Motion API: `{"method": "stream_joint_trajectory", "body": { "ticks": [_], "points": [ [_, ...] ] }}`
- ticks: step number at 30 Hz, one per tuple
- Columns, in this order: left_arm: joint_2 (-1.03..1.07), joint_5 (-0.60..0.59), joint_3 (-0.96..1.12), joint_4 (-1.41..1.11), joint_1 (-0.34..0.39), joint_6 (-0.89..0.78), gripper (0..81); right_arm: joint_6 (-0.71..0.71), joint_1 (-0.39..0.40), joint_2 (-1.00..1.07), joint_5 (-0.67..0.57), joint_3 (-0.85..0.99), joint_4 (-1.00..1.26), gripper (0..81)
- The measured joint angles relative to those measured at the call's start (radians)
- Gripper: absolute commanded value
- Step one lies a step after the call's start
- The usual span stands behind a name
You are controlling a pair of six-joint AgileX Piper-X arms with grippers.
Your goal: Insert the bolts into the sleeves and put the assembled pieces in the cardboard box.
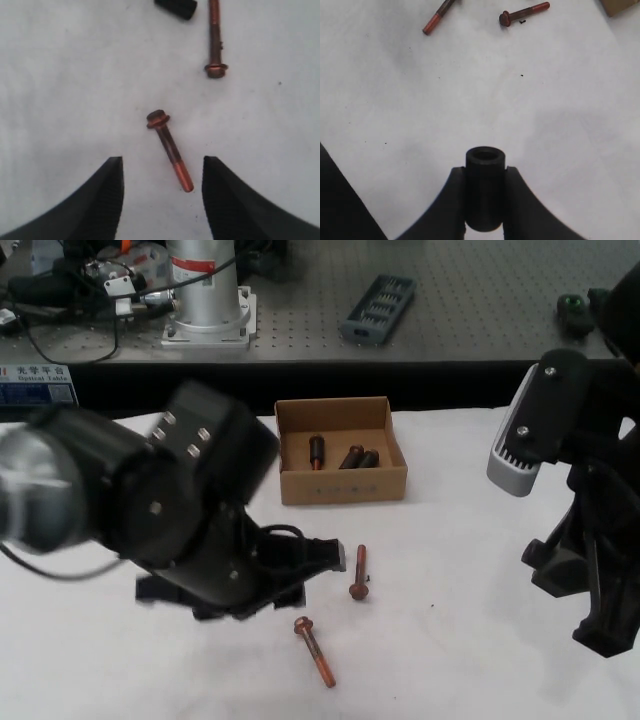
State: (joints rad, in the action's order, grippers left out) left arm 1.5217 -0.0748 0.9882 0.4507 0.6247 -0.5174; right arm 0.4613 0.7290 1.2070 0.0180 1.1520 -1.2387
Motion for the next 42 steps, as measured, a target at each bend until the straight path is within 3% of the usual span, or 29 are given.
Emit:
{"method": "stream_joint_trajectory", "body": {
  "ticks": [3, 11, 21, 30, 42],
  "points": [
    [0.087, 0.004, -0.002, -0.023, 0.0, -0.254, 36.6, -0.004, 0.0, 0.0, 0.0, 0.0, 0.0, 2.9],
    [0.185, -0.064, -0.003, -0.138, 0.004, -0.534, 36.6, -0.004, 0.0, 0.0, 0.0, 0.0, -0.001, 2.9],
    [0.256, -0.072, -0.003, -0.199, 0.029, -0.594, 36.6, -0.004, 0.0, 0.0, 0.0, 0.0, -0.001, 2.9],
    [0.258, 0.005, -0.003, -0.203, 0.028, -0.608, 36.6, -0.004, 0.0, 0.0, 0.0, 0.0, 0.014, 2.9],
    [0.274, -0.018, 0.0, -0.213, 0.043, -0.608, 36.6, -0.004, 0.0, 0.0, 0.0, 0.0, 0.032, 2.9]
  ]
}}
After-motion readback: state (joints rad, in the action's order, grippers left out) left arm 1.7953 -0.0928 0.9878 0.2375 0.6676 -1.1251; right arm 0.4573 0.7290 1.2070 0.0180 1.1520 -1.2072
